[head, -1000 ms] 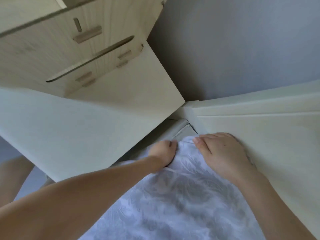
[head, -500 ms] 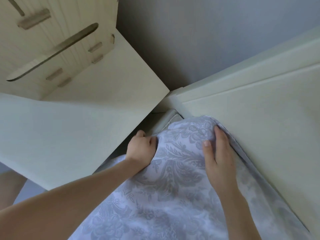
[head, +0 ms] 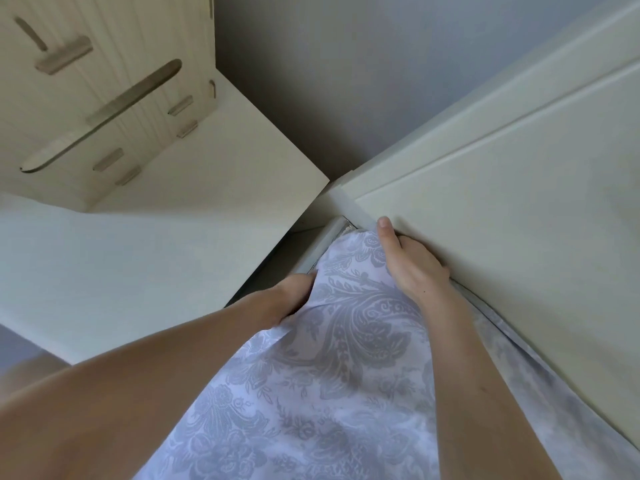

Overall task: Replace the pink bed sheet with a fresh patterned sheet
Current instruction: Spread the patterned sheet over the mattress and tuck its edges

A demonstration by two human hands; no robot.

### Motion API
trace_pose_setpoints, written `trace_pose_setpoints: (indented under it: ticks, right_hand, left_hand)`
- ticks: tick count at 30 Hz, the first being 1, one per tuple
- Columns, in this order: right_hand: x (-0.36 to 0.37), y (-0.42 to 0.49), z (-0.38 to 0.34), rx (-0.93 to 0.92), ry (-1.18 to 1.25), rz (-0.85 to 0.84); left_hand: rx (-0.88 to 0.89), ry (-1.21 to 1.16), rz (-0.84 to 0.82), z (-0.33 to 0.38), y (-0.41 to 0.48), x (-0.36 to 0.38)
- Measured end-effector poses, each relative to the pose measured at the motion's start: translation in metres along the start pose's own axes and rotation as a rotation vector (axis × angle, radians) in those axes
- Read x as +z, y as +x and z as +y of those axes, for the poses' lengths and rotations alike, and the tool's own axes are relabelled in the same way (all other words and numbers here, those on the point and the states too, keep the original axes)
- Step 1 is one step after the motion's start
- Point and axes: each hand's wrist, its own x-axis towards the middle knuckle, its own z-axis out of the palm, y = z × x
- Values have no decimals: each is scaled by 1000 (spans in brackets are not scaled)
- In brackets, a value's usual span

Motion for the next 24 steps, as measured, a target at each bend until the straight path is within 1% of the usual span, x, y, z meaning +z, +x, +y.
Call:
trace_pose_setpoints:
  ticks: [2,3,4,5,7,8,9,10,11,12,14,16,18,19,20,21,22,23,24]
  right_hand:
    - [3,1,-1,9,2,47]
    - [7,-1,-2,4,9,107]
    - [11,-5,-1,-14,22,203]
    - [15,-10,-1,-50,51,335]
    - [21,-24,1,-211,130,618]
    - [22,-28,2,-324,119,687]
    - [25,-26,2,-437,67,697]
    - [26,-21,2,-516,-26,668]
    - [26,-16,0,-555,-153,619]
    - [26,-9,-5,-559,-286,558]
    - [19,-3,-21,-505,-500,391]
    - [12,4,-39,-492,-608,232]
    - [8,6,-59,-439,-750,108]
    - [9,5,-65,-415,-819,81]
    - [12,3,-66,-398,-869,93]
    - [16,3,-66,-410,-894,145]
    - [19,0,-61,-435,-903,225]
    - [22,-1,-53,-478,-863,334]
    - [26,-2,-46,-575,-809,469]
  left_hand:
    - [-70,43,-27,2,9,-4]
    - [-87,68,-25,3,11,-7]
    - [-105,86,-25,4,12,-10]
    - [-125,78,-26,5,12,-13]
    - [-163,45,-51,2,16,-18]
    - [-167,40,-62,1,15,-19]
    - [-175,40,-71,0,15,-21]
    - [-194,57,-87,-1,15,-22]
    - [-215,67,-108,-3,15,-22]
    - [-220,70,-102,-6,15,-25]
    - [-192,15,-99,-10,15,-25]
    - [-159,-119,-47,-16,7,-24]
    - [-75,-271,87,-26,-3,-25]
    - [-10,-325,192,-31,-11,-26]
    - [63,-299,311,-37,-19,-26]
    - [134,-206,404,-42,-28,-27]
    - [192,-37,454,-49,-33,-25]
    - [252,181,482,-54,-42,-20]
    - [323,422,531,-60,-46,-17]
